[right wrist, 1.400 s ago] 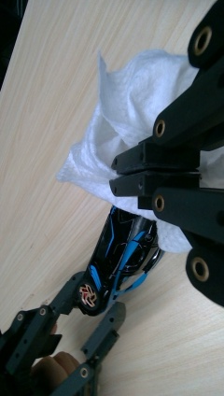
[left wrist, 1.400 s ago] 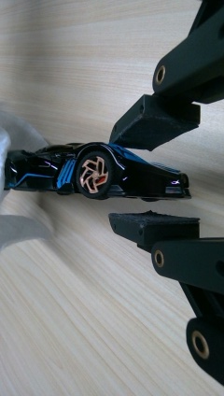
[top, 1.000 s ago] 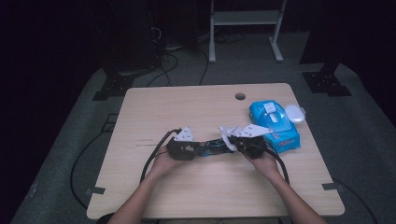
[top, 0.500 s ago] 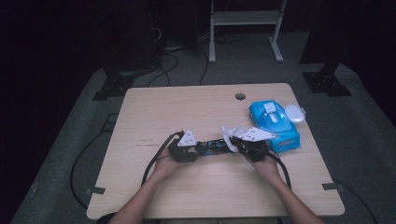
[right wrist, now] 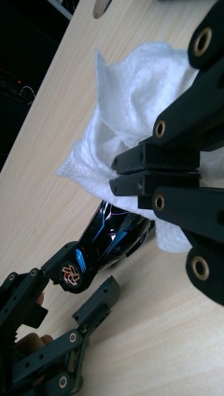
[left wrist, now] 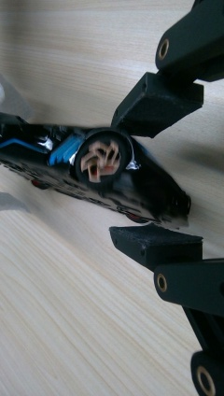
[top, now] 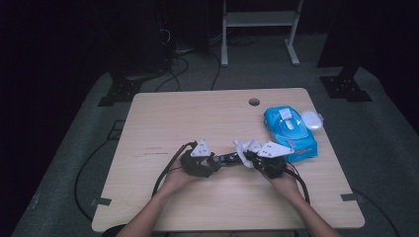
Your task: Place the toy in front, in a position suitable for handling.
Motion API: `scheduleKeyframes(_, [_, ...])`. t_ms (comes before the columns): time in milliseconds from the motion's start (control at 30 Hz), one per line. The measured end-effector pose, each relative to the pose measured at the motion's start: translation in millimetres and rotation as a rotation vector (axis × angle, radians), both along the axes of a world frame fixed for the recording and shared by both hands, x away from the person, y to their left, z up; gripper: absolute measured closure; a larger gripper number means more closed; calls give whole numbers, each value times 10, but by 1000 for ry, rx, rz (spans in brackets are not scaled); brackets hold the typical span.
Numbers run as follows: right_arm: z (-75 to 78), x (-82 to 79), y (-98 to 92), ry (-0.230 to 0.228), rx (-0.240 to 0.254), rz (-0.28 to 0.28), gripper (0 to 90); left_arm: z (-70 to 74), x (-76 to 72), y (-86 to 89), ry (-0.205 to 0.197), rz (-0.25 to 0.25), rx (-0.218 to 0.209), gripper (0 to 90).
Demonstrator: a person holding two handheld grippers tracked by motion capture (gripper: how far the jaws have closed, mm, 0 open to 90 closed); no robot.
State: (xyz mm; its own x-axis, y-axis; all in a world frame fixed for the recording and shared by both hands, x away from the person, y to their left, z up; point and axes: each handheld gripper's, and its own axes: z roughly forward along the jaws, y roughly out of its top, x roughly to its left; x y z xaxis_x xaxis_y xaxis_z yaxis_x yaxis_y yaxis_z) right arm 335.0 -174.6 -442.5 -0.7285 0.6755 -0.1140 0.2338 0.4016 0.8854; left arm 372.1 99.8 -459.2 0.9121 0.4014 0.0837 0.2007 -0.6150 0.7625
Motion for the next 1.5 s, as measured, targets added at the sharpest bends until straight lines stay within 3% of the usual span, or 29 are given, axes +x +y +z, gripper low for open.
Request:
scheduleKeyframes(33, [-3, -6, 1, 9, -6, 3, 880, -12, -6, -8, 6, -13, 14, 398])
scheduleKeyframes(133, [-70, -32, 22, 59, -27, 19, 880, -61, -66, -41, -90, -35, 90, 343])
scheduleKeyframes(233, [-68, -1, 37, 94, -10, 38, 879, -58, -41, -45, -71, -48, 71, 375])
scheduleKeyframes(333, [-12, 58, 66, 101, -12, 54, 877, -65, -42, -53, -73, -49, 65, 323])
scheduleKeyframes(367, [6, 82, 71, 107, 0, 48, 876, -65, -47, -53, -78, -61, 79, 306])
scheduleKeyframes(467, [33, 168, 72, 132, 52, 40, 873, -60, -57, -40, -73, -65, 65, 287])
scheduleKeyframes(667, [-4, 272, 152, 177, 33, 43, 870, -56, -11, 9, -51, -34, 18, 186])
scheduleKeyframes(800, [-96, 315, 160, 220, 11, 46, 870, -69, 37, 43, -30, -11, 13, 131])
scheduleKeyframes(933, [-159, 333, 114, 234, 29, 46, 865, -104, 117, 41, 4, 9, -27, 105])
scheduleKeyframes(1133, [-172, 342, 101, 226, 34, 50, 864, -140, 129, -9, 27, -11, -23, 142])
scheduleKeyframes(1167, [-174, 346, 98, 228, 38, 52, 864, -142, 124, -15, 30, -16, -29, 187])
scheduleKeyframes(1300, [-173, 344, 121, 237, 53, 34, 858, -134, 106, -42, 28, -1, -12, 211])
scheduleKeyframes(1367, [-170, 329, 186, 252, 68, 53, 862, -123, 89, -60, 22, 1, 6, 213])
scheduleKeyframes(1500, [-172, 255, 502, 288, 82, 159, 858, -126, 40, -119, 12, -9, 16, 213])
